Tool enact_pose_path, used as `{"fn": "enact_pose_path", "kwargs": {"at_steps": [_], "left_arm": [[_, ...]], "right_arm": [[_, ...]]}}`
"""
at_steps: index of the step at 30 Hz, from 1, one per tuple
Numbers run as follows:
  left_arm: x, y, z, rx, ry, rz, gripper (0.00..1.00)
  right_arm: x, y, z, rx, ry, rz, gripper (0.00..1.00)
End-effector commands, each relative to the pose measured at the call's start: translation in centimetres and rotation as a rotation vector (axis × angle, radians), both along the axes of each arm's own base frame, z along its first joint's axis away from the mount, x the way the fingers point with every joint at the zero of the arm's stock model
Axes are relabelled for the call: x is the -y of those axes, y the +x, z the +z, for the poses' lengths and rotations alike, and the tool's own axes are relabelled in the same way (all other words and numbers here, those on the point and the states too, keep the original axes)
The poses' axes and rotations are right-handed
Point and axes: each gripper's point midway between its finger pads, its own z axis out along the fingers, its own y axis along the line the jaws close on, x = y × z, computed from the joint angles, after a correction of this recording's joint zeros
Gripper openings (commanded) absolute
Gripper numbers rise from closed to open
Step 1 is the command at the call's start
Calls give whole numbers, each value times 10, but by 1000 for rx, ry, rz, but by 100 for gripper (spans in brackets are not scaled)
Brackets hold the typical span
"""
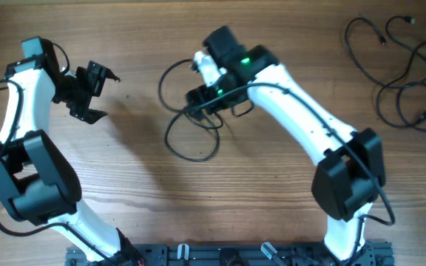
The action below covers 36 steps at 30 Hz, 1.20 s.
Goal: Untangle cables
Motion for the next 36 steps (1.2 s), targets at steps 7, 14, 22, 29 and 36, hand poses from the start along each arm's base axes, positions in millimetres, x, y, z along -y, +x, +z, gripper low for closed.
{"fn": "enact_pose_path", "kwargs": {"at_steps": [7,14,22,29,36], "left_arm": [[-5,1,7,10,57,9,100],[-5,1,7,9,56,9,100],[-5,0,7,5,55,9,100],[-4,-1,7,-2,52,9,100],[-2,-8,5,-30,44,7,100]], "right_arm": [[-43,-27,-71,-32,-105,87,90],[-62,-43,-93,-4,-153,139,77],[-83,-51,-98,125,-218,180,62],[-96,-64,-105,225,-291,233,52],[-103,-60,-117,281,-314,230,44]]}}
